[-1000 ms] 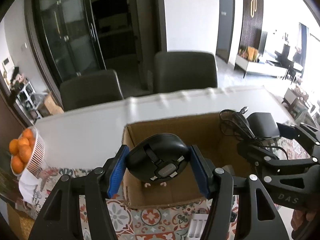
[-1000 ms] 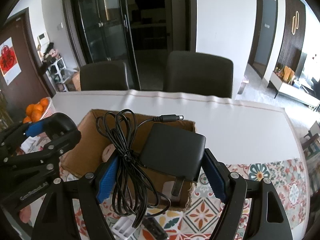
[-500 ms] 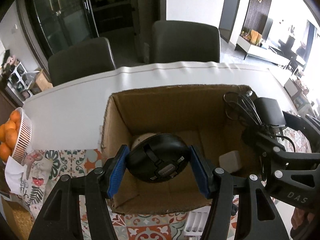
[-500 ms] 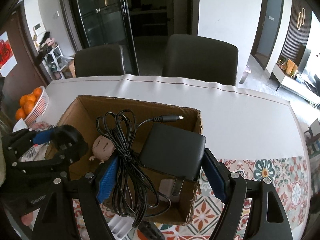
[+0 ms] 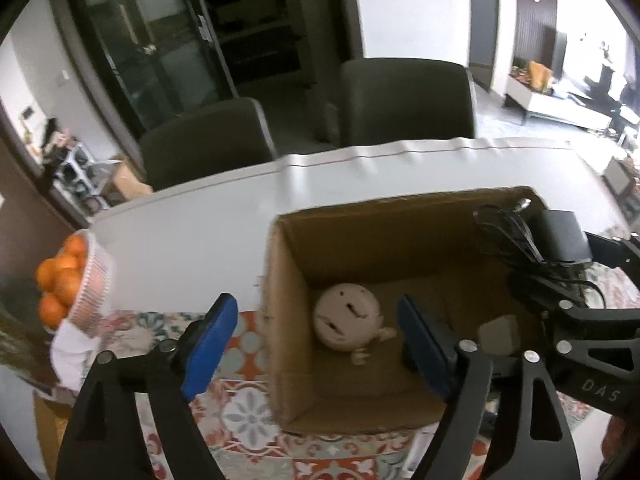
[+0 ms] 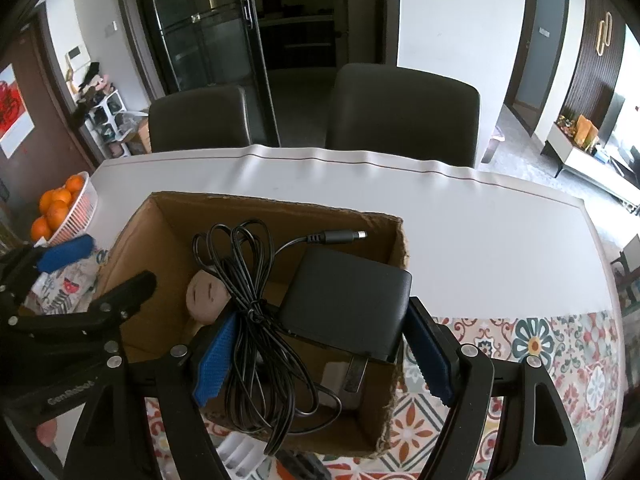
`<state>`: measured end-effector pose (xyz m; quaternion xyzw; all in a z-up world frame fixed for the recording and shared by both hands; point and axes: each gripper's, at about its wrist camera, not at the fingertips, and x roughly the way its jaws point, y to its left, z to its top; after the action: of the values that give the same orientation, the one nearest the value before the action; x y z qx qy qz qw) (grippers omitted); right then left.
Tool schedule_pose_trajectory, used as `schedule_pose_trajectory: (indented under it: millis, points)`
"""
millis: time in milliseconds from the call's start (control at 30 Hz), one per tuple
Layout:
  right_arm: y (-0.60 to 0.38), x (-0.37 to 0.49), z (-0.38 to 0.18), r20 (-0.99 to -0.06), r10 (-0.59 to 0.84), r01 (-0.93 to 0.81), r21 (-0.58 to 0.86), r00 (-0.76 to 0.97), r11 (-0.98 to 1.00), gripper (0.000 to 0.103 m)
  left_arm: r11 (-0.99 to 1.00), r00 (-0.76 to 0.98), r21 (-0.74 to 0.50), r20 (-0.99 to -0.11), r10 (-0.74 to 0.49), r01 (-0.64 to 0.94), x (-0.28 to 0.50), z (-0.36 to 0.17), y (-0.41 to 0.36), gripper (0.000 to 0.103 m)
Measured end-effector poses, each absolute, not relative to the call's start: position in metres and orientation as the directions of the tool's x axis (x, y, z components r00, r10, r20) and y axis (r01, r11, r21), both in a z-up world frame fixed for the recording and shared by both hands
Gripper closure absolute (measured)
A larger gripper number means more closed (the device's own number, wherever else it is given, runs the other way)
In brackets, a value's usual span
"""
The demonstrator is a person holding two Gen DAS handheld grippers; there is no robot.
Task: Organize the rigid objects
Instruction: 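Open both grippers to drop the grey case and black adapter into the box, then move the left tool to the silver oval case while the right tool approaches the figurine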
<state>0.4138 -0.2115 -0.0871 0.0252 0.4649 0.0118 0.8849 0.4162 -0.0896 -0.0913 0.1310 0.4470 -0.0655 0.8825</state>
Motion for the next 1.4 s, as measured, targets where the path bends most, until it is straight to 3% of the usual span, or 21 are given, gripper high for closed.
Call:
schedule_pose_trajectory:
  millis: [133,533,1400]
  points:
    - [-0.207,0.416,-0.088,-0.822,0.053,-0.01,0.057,0.567,0.998,0.024,0.963,0.609,0.189,-0.793,0.034,0.193,0.412,-0.087,-0.078,0.014]
    - [-0.195,0.401,-0.079,-0.805,-0.028,0.025,-0.016,0.593,1.0,0.019,0.965,0.647,0.217,-0.759,0.072,0.146,0.384,-0.079,-0.059,0.013]
    - [-0.18,0.274,-0.034,-0.665,-0.069,0.091,-0.002,0.743,0.996,0.019,0.969,0.712,0.166,-0.702,-0.014,0.182,0.278,-0.052,-0.04,0.007]
